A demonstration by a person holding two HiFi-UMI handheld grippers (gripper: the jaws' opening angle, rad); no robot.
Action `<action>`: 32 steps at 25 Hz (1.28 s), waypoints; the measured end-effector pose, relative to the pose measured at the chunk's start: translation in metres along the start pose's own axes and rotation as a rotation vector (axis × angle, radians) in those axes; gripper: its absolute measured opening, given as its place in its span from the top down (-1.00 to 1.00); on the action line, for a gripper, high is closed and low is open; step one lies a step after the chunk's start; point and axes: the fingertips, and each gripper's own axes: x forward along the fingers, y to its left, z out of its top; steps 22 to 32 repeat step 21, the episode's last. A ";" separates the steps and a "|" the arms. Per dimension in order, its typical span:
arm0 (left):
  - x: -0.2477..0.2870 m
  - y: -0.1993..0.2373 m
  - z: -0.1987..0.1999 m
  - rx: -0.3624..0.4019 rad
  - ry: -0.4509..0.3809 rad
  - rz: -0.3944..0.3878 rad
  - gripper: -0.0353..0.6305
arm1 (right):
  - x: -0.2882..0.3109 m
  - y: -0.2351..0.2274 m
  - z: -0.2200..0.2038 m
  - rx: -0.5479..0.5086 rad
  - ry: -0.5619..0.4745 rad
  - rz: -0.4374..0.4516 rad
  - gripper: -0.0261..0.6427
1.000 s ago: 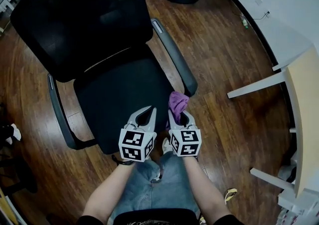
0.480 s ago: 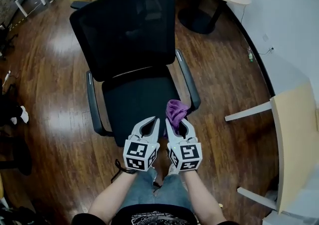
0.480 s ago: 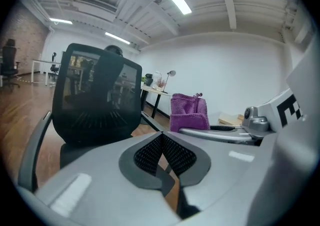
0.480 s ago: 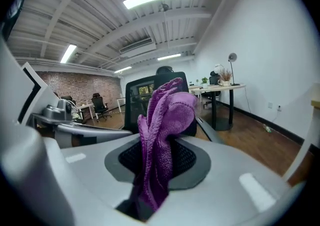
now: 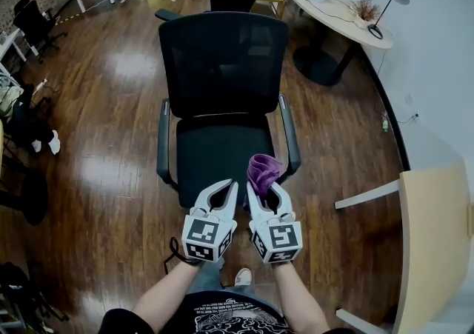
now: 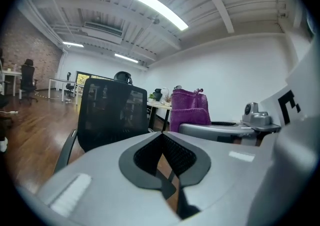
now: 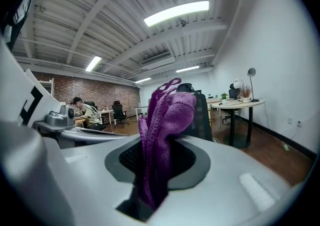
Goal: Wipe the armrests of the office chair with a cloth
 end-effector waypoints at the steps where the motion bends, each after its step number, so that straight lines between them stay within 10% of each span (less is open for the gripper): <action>1: -0.010 -0.008 0.000 0.003 -0.005 0.012 0.88 | -0.011 0.004 0.003 -0.003 -0.009 0.014 0.66; 32: -0.094 -0.090 0.002 0.043 -0.129 0.145 0.88 | -0.121 0.028 0.014 -0.076 -0.090 0.168 0.66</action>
